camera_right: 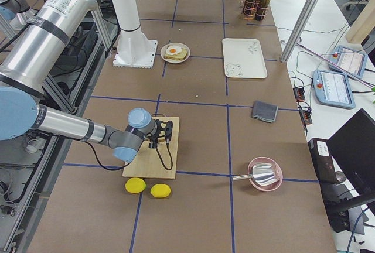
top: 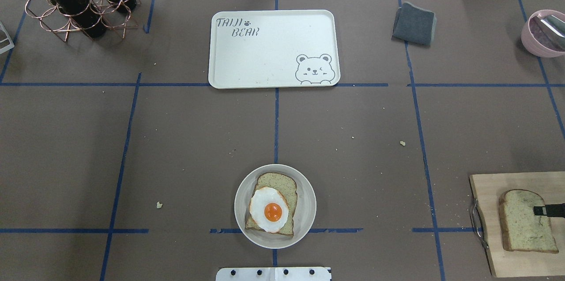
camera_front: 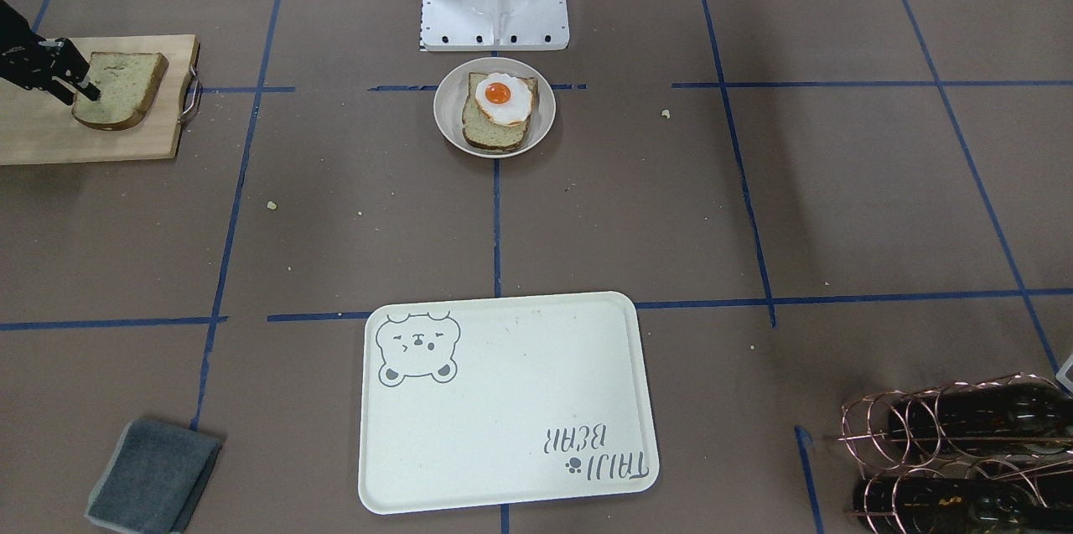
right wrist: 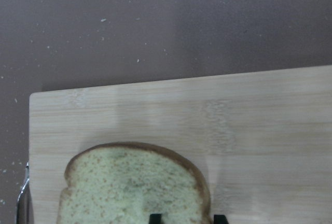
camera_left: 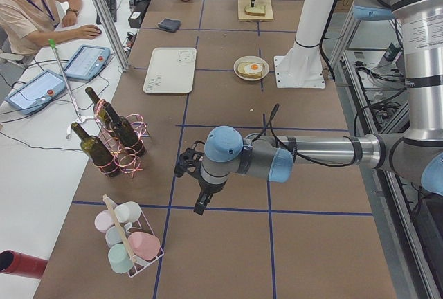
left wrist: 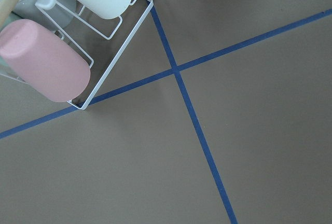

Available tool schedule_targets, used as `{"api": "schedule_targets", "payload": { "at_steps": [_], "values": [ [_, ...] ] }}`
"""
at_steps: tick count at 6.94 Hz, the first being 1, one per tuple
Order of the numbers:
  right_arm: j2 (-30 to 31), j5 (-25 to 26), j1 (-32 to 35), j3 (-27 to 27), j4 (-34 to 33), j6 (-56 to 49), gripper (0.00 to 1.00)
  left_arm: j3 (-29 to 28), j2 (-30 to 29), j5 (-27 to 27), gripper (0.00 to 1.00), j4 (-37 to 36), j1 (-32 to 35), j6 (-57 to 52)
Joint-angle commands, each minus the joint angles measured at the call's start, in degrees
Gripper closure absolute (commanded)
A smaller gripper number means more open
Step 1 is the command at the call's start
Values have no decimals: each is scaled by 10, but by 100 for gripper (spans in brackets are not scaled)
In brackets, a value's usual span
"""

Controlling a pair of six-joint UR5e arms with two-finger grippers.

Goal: Make sandwich and place on tray
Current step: 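Grasp the bread slice with the right gripper and lift it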

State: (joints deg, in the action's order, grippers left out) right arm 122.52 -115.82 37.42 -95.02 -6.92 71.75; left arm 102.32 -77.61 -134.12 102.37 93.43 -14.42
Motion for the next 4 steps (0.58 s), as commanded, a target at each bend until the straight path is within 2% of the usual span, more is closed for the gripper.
{"api": "schedule_targets", "payload": {
  "at_steps": [1,4],
  "values": [
    [0,0,-3,1,8,1,100,0,0,0,0,0,0,0],
    [0,-8,-1,-2,24,1,100,0,0,0,0,0,0,0]
  ]
}}
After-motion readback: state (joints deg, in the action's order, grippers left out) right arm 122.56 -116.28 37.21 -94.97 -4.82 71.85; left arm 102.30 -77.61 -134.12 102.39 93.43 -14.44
